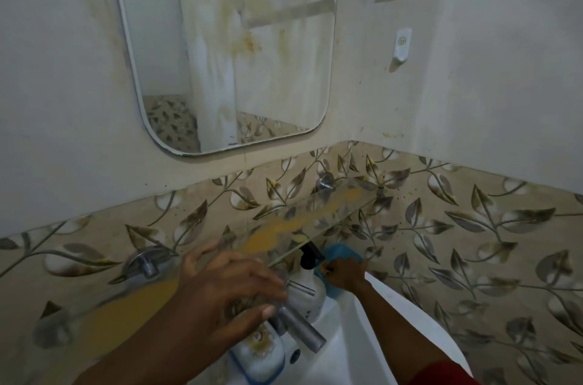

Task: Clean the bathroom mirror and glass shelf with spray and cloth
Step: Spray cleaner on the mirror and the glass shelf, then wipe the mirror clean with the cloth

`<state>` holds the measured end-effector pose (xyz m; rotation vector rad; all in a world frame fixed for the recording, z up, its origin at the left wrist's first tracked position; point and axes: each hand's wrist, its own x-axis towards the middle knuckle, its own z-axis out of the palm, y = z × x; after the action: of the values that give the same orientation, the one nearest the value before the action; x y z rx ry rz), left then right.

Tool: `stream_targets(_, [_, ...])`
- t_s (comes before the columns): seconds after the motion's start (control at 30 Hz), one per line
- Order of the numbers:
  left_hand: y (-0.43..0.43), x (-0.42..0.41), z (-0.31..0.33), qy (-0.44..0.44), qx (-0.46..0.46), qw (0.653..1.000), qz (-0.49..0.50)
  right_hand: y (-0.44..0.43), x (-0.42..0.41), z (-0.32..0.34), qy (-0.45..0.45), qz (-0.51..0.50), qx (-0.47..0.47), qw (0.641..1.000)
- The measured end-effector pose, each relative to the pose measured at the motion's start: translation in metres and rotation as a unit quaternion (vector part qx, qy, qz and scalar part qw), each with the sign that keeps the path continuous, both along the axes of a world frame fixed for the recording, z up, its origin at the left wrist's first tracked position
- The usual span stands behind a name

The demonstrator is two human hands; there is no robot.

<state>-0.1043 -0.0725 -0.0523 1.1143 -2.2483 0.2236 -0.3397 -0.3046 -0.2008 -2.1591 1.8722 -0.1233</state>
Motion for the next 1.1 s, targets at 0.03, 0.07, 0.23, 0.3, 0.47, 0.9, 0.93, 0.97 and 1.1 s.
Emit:
stream_targets(0.03, [0.001, 0.002, -0.001, -0.028, 0.01, 1.0, 0.01, -0.002, 0.001, 0.002, -0.02, -0.006, 0.02, 1.0])
stream_targets(0.07, [0.002, 0.003, 0.001, -0.038, 0.03, 0.999, 0.013, -0.005, 0.001, 0.003, -0.04, -0.01, 0.044, 0.998])
stream_targets(0.23, [0.0, 0.006, -0.004, 0.041, 0.085, 0.995, 0.021, -0.03, -0.002, -0.004, -0.081, 0.008, 0.082, 0.993])
stream_targets(0.3, [-0.006, 0.007, -0.01, -0.039, 0.099, 0.993, 0.047, -0.035, -0.004, -0.011, -0.097, -0.002, 0.051, 0.994])
stream_targets(0.47, [-0.005, -0.002, -0.006, 0.106, 0.074, 0.991, 0.022, -0.052, -0.01, -0.01, -0.233, -0.092, -0.024, 0.968])
stream_targets(0.9, [-0.002, -0.021, 0.02, 0.142, 0.136, 0.98, 0.024, -0.011, -0.055, 0.057, -0.727, -0.238, 0.038, 0.643])
stream_targets(0.93, [-0.001, -0.023, 0.024, 0.141, 0.137, 0.98, 0.024, 0.015, -0.054, 0.079, -0.735, -0.245, 0.041, 0.631])
stream_targets(0.97, [0.0, -0.024, 0.027, 0.14, 0.138, 0.98, 0.019, 0.031, -0.056, 0.092, -0.747, -0.247, 0.043, 0.616])
stream_targets(1.1, [0.007, -0.035, 0.043, 0.166, 0.13, 0.977, -0.028, 0.076, -0.074, 0.13, -0.772, -0.21, 0.074, 0.595])
